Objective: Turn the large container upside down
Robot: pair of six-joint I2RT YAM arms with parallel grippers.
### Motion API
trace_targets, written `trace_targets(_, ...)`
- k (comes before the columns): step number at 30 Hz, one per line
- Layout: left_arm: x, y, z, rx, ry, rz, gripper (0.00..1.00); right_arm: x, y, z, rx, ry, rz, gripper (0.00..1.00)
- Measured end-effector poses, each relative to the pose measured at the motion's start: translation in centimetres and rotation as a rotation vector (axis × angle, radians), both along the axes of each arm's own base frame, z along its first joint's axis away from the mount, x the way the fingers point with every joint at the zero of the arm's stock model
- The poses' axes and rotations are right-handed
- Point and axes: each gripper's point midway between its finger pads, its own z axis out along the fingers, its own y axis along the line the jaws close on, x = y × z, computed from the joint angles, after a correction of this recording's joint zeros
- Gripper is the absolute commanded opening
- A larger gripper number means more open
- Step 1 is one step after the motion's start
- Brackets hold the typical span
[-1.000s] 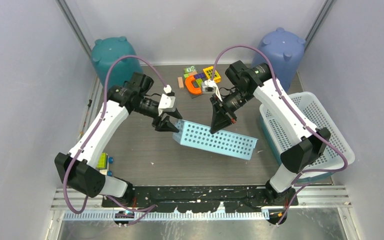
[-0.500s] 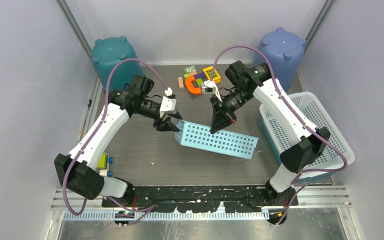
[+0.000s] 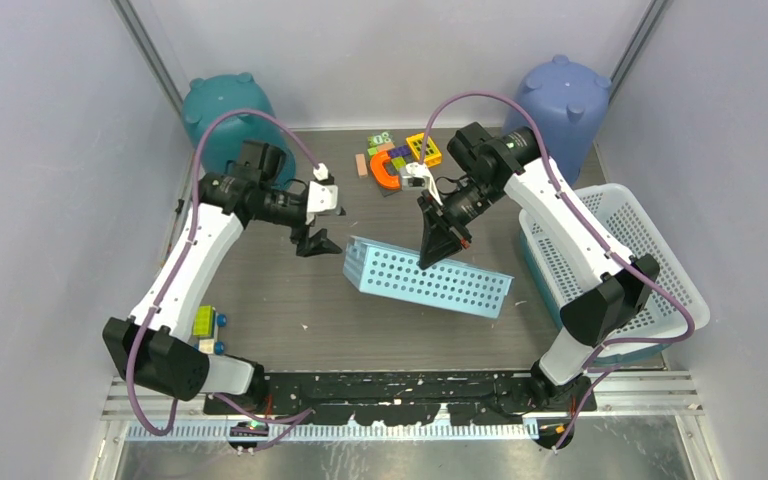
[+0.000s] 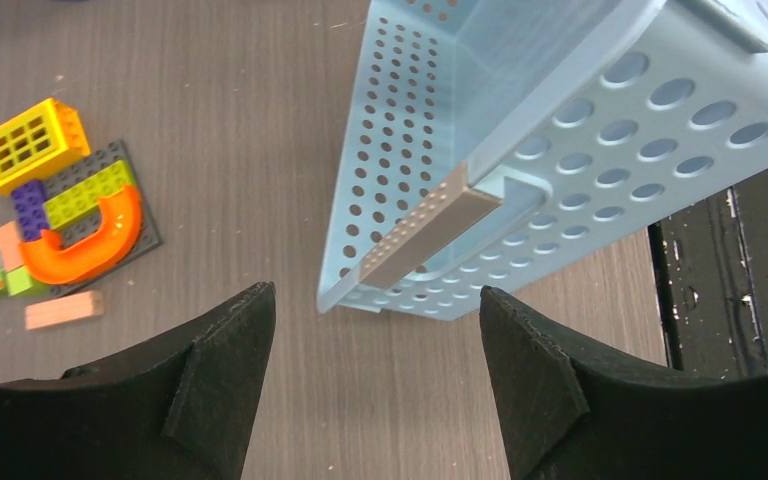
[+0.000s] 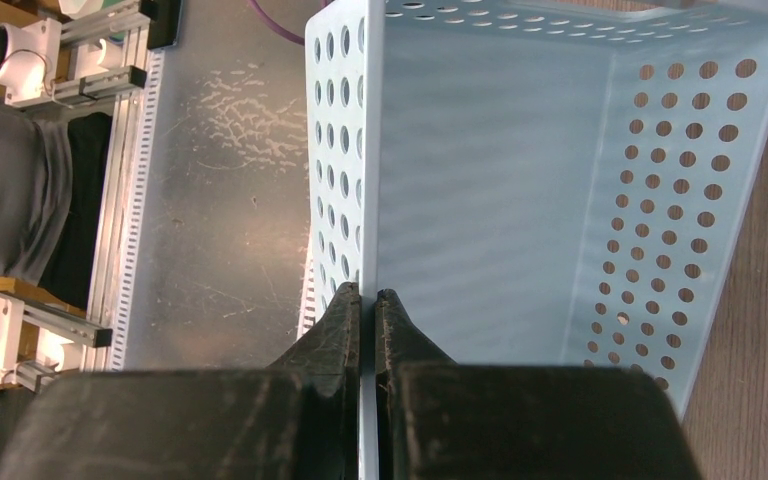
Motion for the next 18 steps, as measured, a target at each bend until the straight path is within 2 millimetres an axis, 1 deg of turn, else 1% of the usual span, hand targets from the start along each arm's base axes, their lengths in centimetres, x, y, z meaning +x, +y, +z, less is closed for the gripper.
trace_targets(3, 0.4, 0.4, 0.9, -0.006, -0.025, 0.007, 0.76, -0.1, 0.1, 0.0, 0.0, -0.001, 0.005, 0.01)
trace_targets(5, 0.3, 0.4, 1.1, -0.013, -0.034, -0.004, 0.76, -0.1, 0.1, 0.0, 0.0, -0.001, 0.005, 0.01)
trace_targets(11, -0.6, 0.1, 1.3, -0.041, -0.028, -0.051, 0.74, -0.1, 0.1, 0.0, 0.002, -0.004, 0.007, 0.01)
trace_targets(18, -1.3, -0.7, 0.9, -0.078, 0.003, -0.091, 0.72, -0.1, 0.1, 0.0, 0.002, -0.004, 0.007, 0.01)
